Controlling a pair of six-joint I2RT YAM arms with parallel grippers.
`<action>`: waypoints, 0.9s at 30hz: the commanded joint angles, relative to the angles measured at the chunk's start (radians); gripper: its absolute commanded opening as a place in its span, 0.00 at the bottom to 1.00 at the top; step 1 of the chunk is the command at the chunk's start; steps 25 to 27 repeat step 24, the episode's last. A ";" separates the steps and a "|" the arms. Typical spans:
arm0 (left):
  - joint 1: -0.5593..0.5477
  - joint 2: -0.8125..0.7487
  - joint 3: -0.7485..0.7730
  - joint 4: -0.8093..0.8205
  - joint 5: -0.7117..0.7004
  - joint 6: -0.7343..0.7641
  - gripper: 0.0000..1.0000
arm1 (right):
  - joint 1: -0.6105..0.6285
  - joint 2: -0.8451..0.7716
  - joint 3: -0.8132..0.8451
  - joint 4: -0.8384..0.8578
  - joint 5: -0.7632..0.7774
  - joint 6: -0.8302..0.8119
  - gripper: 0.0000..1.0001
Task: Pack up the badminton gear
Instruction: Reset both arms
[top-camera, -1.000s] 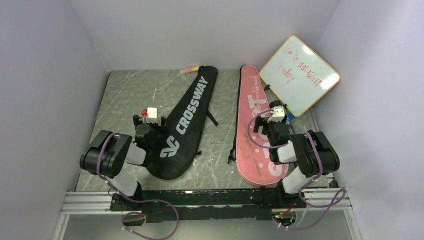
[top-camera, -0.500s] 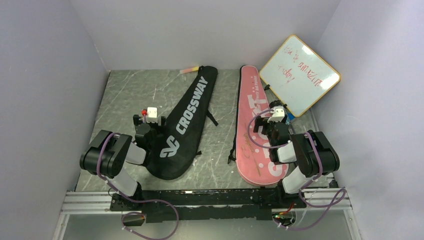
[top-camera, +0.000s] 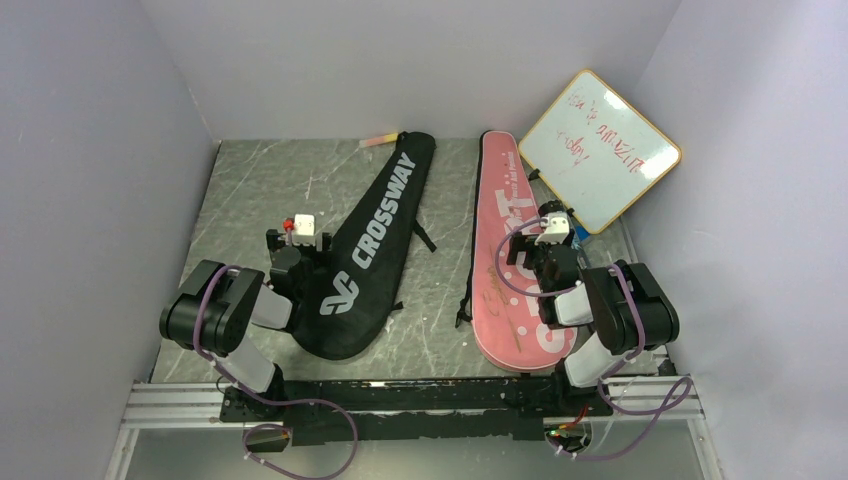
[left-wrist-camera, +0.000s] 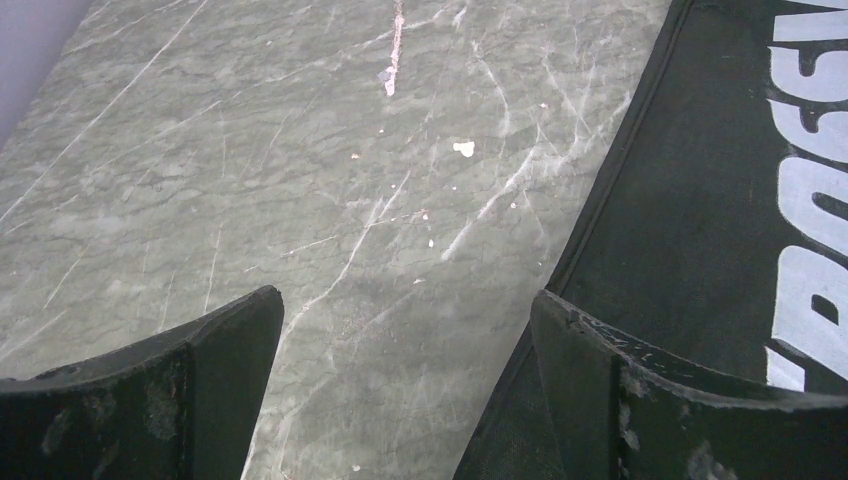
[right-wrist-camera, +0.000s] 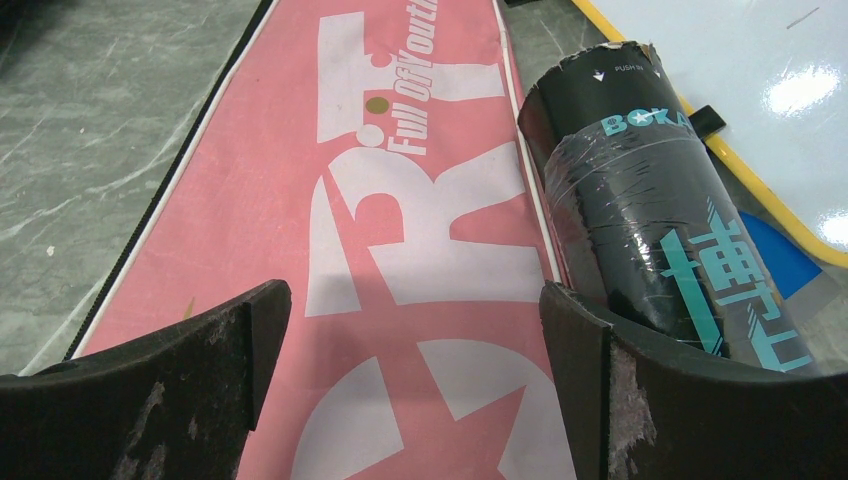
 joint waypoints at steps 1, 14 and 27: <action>0.004 0.008 0.010 0.032 0.005 0.016 0.97 | 0.000 0.006 0.018 0.045 0.006 -0.010 1.00; 0.004 0.008 0.010 0.032 0.005 0.017 0.98 | 0.002 0.006 0.018 0.045 0.007 -0.010 1.00; 0.004 0.008 0.009 0.032 0.005 0.017 0.98 | 0.001 0.008 0.023 0.038 0.033 -0.009 1.00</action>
